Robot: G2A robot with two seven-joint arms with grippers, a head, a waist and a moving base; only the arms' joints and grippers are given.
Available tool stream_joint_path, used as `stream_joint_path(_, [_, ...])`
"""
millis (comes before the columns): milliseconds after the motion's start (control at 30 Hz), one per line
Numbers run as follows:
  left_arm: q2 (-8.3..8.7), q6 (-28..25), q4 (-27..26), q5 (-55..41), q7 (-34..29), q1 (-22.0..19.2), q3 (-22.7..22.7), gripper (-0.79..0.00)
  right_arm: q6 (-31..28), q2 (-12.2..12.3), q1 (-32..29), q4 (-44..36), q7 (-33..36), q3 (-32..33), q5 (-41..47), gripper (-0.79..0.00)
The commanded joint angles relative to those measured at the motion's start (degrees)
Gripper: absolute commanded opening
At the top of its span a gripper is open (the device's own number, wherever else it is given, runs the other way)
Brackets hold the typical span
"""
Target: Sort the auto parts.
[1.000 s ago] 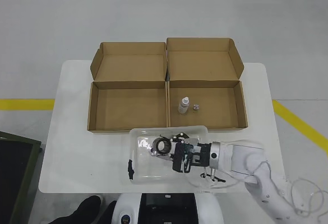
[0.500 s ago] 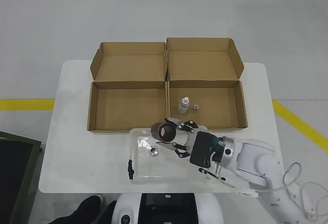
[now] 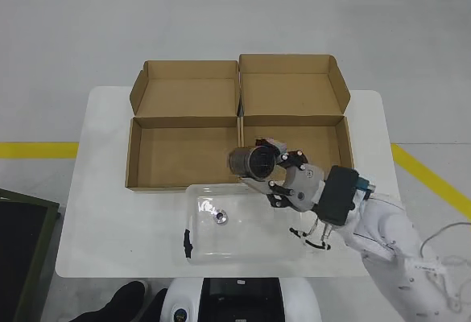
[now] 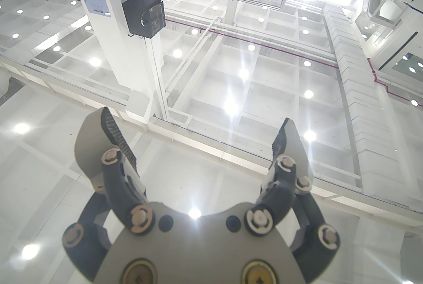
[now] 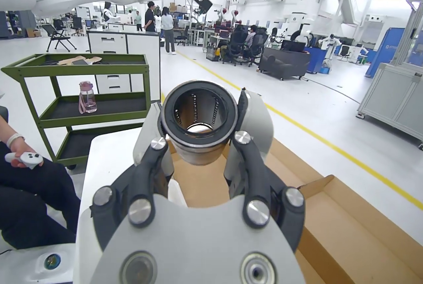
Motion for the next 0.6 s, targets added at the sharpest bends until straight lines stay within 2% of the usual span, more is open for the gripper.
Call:
stream_joint_path(0, [0.0, 0.0, 0.0, 0.0, 0.0, 0.0, 0.0, 0.0, 0.65, -0.08, 0.22, -0.33, -0.9, 0.82, 0.6, -0.785])
stream_joint_path(300, [0.0, 0.0, 0.0, 0.0, 0.0, 0.0, 0.0, 0.0, 2.32, -0.39, 0.8, -1.71, -5.97, 4.47, 1.41, -0.785])
stream_joint_path(567, [0.0, 0.0, 0.0, 0.0, 0.0, 0.0, 0.0, 0.0, 3.97, -0.88, 0.94, -1.23, -8.79, 5.02, 2.1, -0.785])
